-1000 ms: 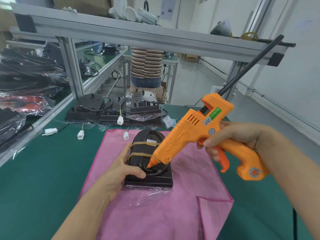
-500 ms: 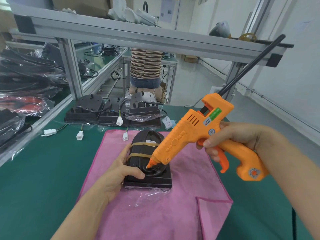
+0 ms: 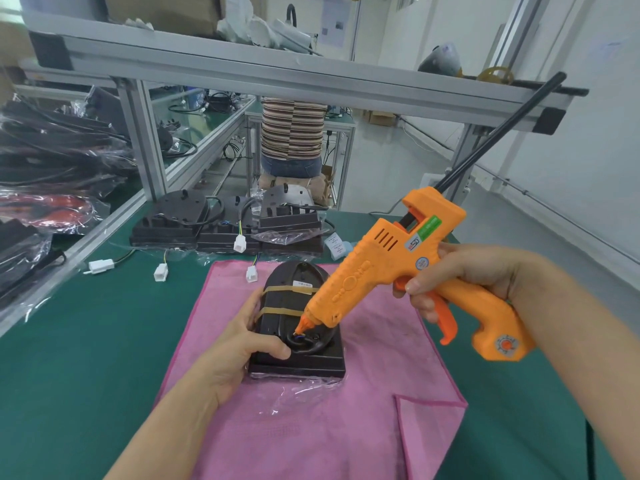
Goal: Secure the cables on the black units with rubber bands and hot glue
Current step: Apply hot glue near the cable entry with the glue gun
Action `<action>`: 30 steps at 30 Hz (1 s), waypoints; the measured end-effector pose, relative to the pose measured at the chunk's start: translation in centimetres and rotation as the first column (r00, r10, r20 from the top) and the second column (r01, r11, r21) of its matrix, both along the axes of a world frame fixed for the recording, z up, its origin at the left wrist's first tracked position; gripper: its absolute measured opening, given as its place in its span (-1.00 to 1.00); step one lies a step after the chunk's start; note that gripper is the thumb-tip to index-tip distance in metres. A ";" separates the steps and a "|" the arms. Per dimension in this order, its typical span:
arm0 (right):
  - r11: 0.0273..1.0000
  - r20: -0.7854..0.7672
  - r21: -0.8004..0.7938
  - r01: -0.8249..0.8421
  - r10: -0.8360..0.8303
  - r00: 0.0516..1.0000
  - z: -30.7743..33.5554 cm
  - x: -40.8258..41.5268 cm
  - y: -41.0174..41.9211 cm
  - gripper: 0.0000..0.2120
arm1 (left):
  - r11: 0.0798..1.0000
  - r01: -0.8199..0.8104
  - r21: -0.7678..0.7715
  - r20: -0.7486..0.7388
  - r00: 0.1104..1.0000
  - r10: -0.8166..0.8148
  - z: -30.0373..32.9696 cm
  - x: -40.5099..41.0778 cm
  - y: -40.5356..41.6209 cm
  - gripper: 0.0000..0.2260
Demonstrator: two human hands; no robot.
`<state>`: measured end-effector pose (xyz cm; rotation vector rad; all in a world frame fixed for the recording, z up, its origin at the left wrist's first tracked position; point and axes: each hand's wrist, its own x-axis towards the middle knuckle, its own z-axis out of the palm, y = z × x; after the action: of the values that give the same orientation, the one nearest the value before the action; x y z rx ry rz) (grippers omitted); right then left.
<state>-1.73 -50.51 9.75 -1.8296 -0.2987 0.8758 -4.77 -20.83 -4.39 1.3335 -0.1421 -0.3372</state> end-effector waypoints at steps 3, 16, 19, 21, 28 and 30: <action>1.000 0.011 0.006 0.010 -0.010 1.000 -0.1 0.0 0.1 -0.83 | 1.000 -0.002 -0.010 0.000 1.000 0.002 -0.1 0.0 0.0 -0.24; 1.000 -0.005 -0.026 -0.014 0.014 1.000 0.5 0.3 0.0 -0.81 | 1.000 -0.012 -0.004 0.000 1.000 0.012 0.0 -0.1 0.0 -0.23; 1.000 -0.007 -0.028 -0.011 0.011 1.000 0.7 0.3 0.0 -0.78 | 1.000 -0.009 -0.001 0.007 1.000 0.009 0.1 -0.1 0.0 -0.22; 1.000 -0.009 -0.015 -0.028 0.027 1.000 1.1 0.4 0.0 -0.80 | 1.000 -0.009 0.003 0.012 1.000 0.009 0.1 0.0 0.0 -0.21; 0.996 0.030 -0.030 -0.081 0.082 0.996 2.0 0.5 0.8 -0.92 | 1.000 -0.016 -0.007 0.001 1.000 0.016 0.0 -0.1 -0.1 -0.25; 0.994 0.035 -0.038 -0.102 0.103 0.994 2.2 0.5 0.8 -0.92 | 1.000 -0.020 -0.009 -0.002 1.000 0.020 0.0 -0.1 -0.1 -0.24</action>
<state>-1.22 -49.68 11.94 -1.8789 -0.4061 0.9238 -4.88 -20.90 -4.36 1.3243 -0.1284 -0.3211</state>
